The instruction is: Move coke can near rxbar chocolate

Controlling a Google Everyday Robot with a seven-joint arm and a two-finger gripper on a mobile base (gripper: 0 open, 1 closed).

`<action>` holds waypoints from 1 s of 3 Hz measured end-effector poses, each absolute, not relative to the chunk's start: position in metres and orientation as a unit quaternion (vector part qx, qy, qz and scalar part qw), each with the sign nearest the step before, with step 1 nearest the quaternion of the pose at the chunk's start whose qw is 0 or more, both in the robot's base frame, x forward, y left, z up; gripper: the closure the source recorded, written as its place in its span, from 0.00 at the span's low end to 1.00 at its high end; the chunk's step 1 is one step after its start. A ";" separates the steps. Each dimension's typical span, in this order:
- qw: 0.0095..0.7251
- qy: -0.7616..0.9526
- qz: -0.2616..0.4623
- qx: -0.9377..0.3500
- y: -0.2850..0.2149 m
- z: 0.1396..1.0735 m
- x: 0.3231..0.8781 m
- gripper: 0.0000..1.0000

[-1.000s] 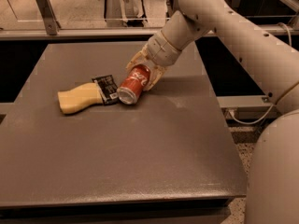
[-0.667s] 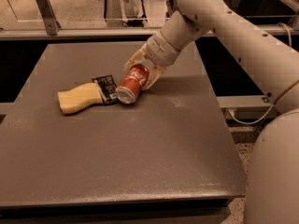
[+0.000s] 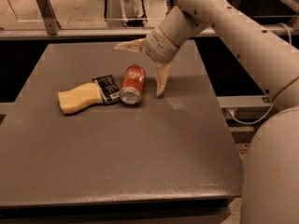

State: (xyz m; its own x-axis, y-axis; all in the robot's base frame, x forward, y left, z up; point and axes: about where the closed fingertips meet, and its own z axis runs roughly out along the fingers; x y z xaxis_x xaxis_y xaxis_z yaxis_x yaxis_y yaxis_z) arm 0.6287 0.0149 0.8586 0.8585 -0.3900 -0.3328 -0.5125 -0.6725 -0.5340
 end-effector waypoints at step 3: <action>0.331 0.262 0.062 -0.904 -0.018 0.893 0.611 0.00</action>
Offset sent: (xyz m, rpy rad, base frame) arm -0.0365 -0.0674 0.0712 0.0136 -0.1234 -0.1023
